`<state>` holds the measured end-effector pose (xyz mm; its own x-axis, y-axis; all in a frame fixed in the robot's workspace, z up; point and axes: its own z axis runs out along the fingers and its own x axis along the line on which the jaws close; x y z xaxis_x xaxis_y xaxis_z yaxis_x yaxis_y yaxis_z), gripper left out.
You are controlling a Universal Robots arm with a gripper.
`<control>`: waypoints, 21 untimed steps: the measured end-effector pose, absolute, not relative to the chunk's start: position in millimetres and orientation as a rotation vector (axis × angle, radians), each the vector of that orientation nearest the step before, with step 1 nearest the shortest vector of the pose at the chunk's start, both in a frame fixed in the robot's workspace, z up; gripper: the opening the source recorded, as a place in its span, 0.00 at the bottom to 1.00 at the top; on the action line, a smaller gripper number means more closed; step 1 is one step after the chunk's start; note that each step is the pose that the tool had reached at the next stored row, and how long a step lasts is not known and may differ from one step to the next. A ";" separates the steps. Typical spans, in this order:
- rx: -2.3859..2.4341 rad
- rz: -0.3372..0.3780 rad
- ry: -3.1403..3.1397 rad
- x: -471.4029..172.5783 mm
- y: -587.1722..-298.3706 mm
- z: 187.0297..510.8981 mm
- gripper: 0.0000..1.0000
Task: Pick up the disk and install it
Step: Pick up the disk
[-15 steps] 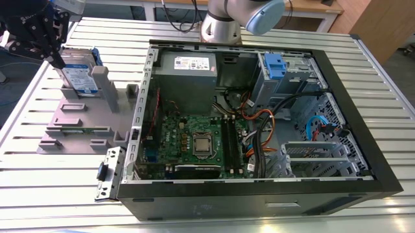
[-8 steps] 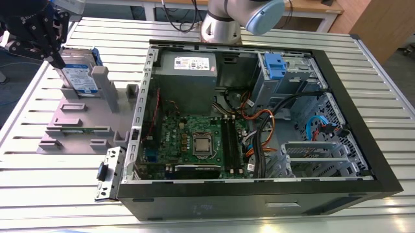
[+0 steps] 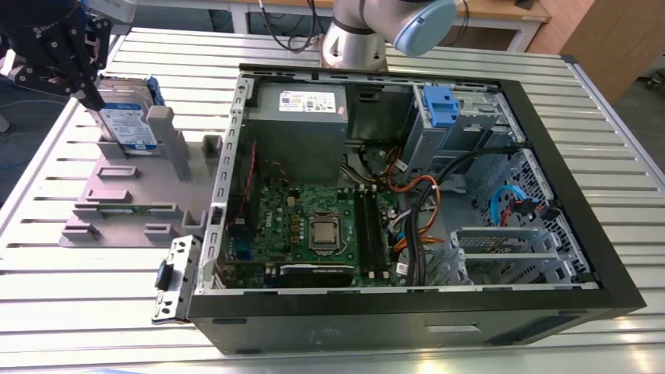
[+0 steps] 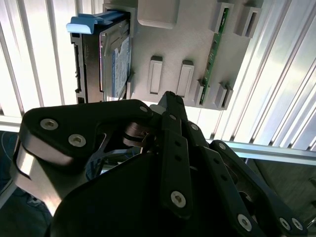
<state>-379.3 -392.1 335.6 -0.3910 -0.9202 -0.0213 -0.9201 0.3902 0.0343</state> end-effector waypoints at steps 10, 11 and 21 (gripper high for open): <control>1.740 -0.063 -2.613 -379.3 -392.1 335.6 0.11; 1.741 -0.063 -2.613 -379.3 -392.1 335.6 0.11; 1.750 -0.063 -2.606 -379.3 -392.1 335.7 0.11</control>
<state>-379.3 -392.1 335.7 -0.3785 -0.9253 -0.0212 -0.9253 0.3777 0.0343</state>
